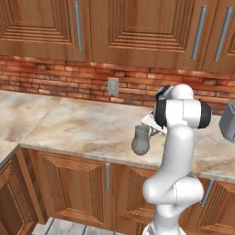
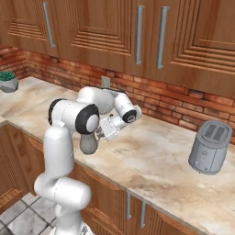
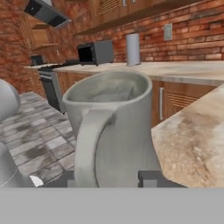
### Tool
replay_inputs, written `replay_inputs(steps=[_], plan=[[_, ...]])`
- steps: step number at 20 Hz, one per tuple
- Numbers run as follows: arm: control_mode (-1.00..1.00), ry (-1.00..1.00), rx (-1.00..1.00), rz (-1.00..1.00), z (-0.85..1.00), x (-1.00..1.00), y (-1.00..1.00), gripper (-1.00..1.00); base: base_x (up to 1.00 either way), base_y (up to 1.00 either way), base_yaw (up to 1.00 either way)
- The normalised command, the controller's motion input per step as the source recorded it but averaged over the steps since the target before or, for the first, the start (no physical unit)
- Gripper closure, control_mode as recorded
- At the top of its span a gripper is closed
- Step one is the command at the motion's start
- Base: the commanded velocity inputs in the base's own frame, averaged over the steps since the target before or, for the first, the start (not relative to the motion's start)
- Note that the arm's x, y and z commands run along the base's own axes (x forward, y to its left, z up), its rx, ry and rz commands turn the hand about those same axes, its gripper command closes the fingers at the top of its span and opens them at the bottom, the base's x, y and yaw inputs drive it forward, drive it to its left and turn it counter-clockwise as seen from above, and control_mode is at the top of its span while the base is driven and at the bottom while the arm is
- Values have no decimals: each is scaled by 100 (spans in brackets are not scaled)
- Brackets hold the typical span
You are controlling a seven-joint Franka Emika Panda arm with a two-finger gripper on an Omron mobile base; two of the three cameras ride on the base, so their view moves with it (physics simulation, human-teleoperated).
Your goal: Move the corn and sushi from the second highest shelf to the top shelf to make space. Then, place the pitcher from the counter on the cleared second highest shelf.
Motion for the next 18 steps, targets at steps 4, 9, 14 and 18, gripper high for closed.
replay_inputs(steps=[4, 9, 14, 18], plan=[[-100, 0, 0, 0, 0, 0, 1, 100, 0, 0, 0], [-100, 0, 0, 0, 0, -6, 0, 100, 0, 0, 0], [-100, -5, -1, -30, 11, -67, 5, 100, 0, 0, 0], [-100, -17, -1, -60, 39, -78, 0, 100, 0, 0, 0]])
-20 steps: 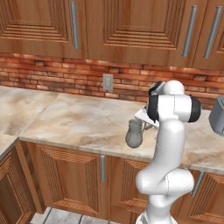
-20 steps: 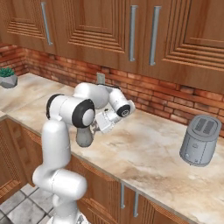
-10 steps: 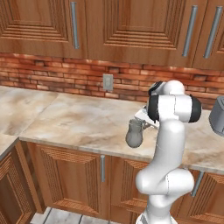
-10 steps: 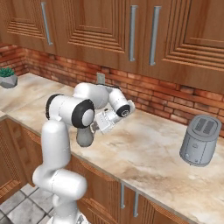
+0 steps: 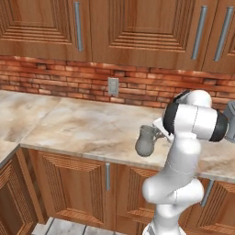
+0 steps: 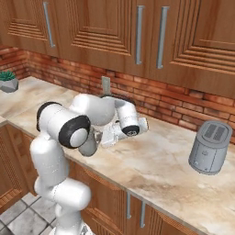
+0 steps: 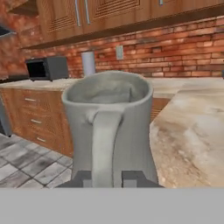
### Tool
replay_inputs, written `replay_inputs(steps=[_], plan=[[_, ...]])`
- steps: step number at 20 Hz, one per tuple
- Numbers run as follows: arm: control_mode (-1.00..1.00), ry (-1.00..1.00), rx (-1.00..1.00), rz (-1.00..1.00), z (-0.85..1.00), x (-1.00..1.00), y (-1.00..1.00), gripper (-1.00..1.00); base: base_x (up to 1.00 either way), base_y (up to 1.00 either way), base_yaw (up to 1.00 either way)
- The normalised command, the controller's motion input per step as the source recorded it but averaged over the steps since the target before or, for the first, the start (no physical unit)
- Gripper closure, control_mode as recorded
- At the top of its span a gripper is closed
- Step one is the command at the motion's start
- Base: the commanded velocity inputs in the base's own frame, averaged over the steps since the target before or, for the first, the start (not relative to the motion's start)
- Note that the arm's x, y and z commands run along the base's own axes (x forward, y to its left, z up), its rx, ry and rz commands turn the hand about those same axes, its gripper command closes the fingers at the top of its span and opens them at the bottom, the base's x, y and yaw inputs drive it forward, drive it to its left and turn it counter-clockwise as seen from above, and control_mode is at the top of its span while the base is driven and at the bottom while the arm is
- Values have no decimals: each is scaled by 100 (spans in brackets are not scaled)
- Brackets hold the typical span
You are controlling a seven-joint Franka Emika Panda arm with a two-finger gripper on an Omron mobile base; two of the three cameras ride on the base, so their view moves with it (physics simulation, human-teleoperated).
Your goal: Move the corn and sushi from the second highest shelf to the top shelf to make space. Then, place the pitcher from the counter on the cleared second highest shelf.
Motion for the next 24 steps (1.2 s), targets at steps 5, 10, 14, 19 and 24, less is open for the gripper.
replay_inputs(steps=[5, 10, 14, 19, 24], plan=[[-100, -6, -6, -69, 61, -75, 0, 100, 0, 0, 0], [-100, 4, -9, -66, 85, -56, 2, 100, 0, 0, 0], [-100, 22, -20, -56, 77, -39, 28, 100, 0, 0, 0], [-100, 30, -23, -51, 63, -37, 49, 100, 0, 0, 0], [-100, 20, -18, -51, 37, -30, 34, 100, 0, 0, 0]])
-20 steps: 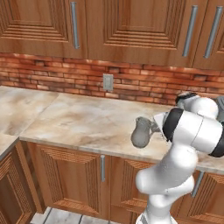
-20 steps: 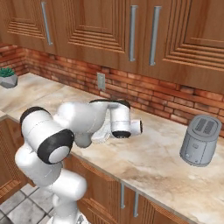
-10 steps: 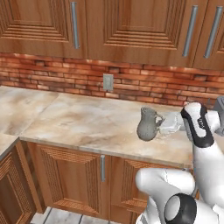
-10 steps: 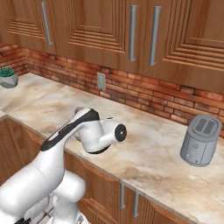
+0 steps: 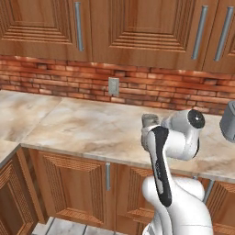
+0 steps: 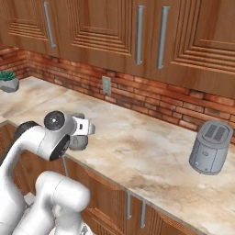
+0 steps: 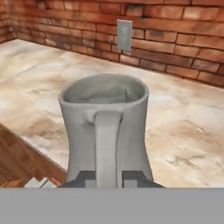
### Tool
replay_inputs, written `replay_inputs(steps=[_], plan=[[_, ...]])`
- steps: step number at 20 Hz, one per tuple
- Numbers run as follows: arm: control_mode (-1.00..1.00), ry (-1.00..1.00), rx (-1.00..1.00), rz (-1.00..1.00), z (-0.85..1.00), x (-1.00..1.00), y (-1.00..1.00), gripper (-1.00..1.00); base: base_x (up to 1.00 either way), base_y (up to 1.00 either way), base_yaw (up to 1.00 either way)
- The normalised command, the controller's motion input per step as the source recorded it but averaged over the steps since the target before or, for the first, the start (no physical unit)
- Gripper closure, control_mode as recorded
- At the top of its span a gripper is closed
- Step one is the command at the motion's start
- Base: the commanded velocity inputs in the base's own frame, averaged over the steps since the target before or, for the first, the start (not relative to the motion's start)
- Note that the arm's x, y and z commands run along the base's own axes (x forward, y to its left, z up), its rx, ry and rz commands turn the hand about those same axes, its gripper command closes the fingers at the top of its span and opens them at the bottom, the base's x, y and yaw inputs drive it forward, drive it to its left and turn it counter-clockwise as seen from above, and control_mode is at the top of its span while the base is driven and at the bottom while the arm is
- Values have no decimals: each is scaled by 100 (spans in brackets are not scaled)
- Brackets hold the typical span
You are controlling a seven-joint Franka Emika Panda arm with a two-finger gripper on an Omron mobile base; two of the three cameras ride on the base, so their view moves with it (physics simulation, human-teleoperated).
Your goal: Move the corn and sushi from the second highest shelf to the top shelf to make space. Then, place the pitcher from the counter on the cleared second highest shelf.
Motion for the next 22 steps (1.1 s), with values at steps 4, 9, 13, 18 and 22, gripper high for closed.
replay_inputs(steps=[4, 9, 13, 18, 22], plan=[[-100, 0, -7, -47, 54, -12, 3, 100, 0, 0, 0], [-100, 0, 0, -25, 26, -39, 0, 100, 0, 0, 0], [-100, -11, 0, -9, 4, -36, -4, 100, 0, 0, 0], [-100, -15, 0, 7, 3, -24, -40, 100, 0, 0, 0], [-100, -17, 0, 32, 4, -27, -36, 100, 0, 0, 0]])
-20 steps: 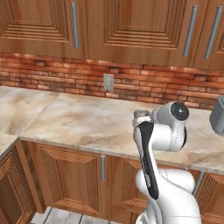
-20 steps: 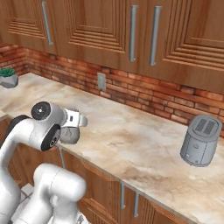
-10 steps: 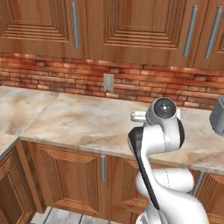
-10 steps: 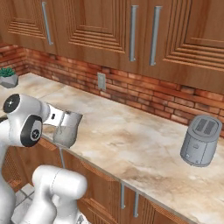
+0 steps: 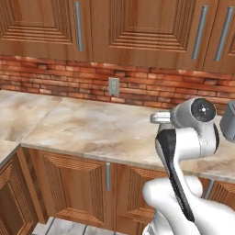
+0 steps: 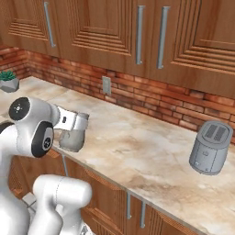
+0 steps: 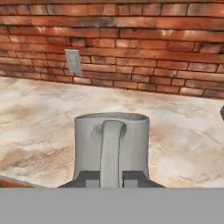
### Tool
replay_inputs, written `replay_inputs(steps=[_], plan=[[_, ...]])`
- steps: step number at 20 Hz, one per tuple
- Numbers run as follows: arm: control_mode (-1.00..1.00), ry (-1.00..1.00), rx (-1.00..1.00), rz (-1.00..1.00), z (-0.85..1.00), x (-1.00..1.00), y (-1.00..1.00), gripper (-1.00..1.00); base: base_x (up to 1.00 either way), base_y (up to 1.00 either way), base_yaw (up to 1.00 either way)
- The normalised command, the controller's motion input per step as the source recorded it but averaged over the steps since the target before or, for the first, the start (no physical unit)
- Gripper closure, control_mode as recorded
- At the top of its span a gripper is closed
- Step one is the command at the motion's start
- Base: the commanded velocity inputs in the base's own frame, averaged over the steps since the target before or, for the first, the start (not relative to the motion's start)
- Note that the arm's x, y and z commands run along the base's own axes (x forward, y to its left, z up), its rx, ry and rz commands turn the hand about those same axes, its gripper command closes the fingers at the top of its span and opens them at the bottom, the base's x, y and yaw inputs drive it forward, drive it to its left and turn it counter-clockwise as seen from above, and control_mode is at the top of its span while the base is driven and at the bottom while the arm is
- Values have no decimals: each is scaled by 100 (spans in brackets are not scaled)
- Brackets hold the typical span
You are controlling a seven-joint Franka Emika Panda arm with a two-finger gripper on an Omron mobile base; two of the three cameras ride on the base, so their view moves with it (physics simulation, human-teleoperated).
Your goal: Move the corn and sushi from the second highest shelf to the top shelf to make space. Then, place the pitcher from the counter on the cleared second highest shelf.
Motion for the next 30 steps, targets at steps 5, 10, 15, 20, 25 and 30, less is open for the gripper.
replay_inputs(steps=[5, 10, 15, 20, 25, 30], plan=[[-100, -8, -4, 34, 0, -36, -2, 100, 0, 0, 0], [-100, -8, -3, 8, 0, -12, 0, 100, 0, 0, 0], [-100, 0, 0, 0, 0, 0, 0, 100, 0, 0, 0], [100, 0, 0, 0, 0, 0, 0, 100, -10, 6, -5], [100, 0, 0, 0, 0, 0, 0, 100, -85, 51, -28], [100, 0, 0, 0, 0, 0, 0, 100, -85, 80, -43]])
